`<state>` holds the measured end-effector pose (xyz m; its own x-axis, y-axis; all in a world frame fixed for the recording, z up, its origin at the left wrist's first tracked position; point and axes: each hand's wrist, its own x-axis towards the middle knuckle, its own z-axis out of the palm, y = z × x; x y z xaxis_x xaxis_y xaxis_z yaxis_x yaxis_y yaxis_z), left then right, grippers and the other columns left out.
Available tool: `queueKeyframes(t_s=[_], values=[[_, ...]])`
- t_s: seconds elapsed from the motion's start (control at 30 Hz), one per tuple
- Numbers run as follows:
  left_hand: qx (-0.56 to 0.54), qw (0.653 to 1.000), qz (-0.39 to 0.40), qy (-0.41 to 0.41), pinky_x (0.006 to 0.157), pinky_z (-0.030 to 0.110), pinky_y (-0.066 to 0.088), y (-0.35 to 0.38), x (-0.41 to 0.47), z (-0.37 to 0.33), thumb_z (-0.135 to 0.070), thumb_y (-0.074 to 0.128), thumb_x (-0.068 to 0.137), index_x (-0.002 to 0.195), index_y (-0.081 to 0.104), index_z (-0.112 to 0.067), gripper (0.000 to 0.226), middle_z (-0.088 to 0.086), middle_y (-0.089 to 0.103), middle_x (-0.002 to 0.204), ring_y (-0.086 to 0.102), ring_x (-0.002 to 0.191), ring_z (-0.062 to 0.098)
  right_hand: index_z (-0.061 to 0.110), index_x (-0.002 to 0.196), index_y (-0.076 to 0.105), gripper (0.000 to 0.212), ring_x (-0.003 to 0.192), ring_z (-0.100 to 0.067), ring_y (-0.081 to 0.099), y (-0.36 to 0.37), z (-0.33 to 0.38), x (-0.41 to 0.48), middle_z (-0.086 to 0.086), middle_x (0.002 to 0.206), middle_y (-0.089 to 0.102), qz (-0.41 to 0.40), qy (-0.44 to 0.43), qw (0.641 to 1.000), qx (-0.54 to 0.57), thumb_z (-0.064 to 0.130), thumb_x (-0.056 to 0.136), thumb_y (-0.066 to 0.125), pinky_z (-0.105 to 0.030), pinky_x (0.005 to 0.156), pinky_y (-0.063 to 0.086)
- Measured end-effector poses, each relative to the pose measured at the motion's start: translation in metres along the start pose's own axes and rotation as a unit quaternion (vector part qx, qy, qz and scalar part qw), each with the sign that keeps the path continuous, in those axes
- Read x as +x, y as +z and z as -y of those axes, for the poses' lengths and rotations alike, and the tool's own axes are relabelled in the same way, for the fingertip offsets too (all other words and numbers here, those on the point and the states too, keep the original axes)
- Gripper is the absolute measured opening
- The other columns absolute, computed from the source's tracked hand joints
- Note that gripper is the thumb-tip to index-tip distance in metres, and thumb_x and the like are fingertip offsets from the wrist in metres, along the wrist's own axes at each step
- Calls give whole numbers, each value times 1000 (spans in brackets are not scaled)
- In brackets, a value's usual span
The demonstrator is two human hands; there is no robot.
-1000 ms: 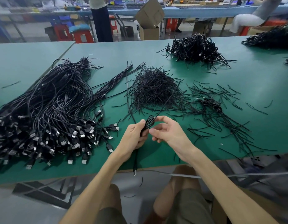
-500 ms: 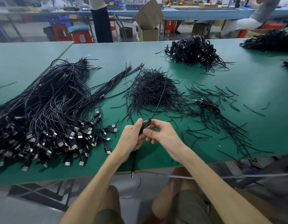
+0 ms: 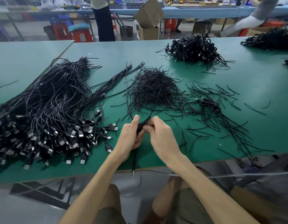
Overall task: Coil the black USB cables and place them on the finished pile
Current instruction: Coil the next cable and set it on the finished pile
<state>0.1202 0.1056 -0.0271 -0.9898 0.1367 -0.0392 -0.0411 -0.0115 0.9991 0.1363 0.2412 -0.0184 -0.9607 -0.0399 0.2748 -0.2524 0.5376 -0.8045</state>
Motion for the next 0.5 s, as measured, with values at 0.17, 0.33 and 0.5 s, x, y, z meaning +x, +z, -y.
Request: queueKeyframes(t_s=[0.17, 0.33, 0.5], values=[[6, 998, -39, 41, 42, 29, 36, 1, 3, 4, -35, 42, 110, 92, 55, -4, 38, 2, 50, 60, 42, 43, 22, 8, 94, 52, 21, 68, -29, 55, -4, -2, -3, -4, 92, 58, -57, -78, 987, -126, 27, 105, 51, -42, 61, 45], [-51, 998, 13, 47, 55, 34, 52, -10, -5, -5, -18, 47, 108, 111, 66, -9, 21, 12, 70, 85, 63, 58, 30, 14, 88, 45, 19, 70, -25, 50, -22, 0, 6, 1, 87, 53, -51, -84, 988, -118, 19, 104, 54, -41, 63, 42], [-25, 977, 145, 151, 71, 35, 54, -10, -11, -39, -5, 46, 106, 134, 56, -4, 29, 10, 69, 89, 67, 77, 29, 15, 81, 42, 34, 71, -8, 47, -43, -4, 4, 11, 77, 49, -39, -86, 995, -13, -18, 86, 49, -28, 62, 38]])
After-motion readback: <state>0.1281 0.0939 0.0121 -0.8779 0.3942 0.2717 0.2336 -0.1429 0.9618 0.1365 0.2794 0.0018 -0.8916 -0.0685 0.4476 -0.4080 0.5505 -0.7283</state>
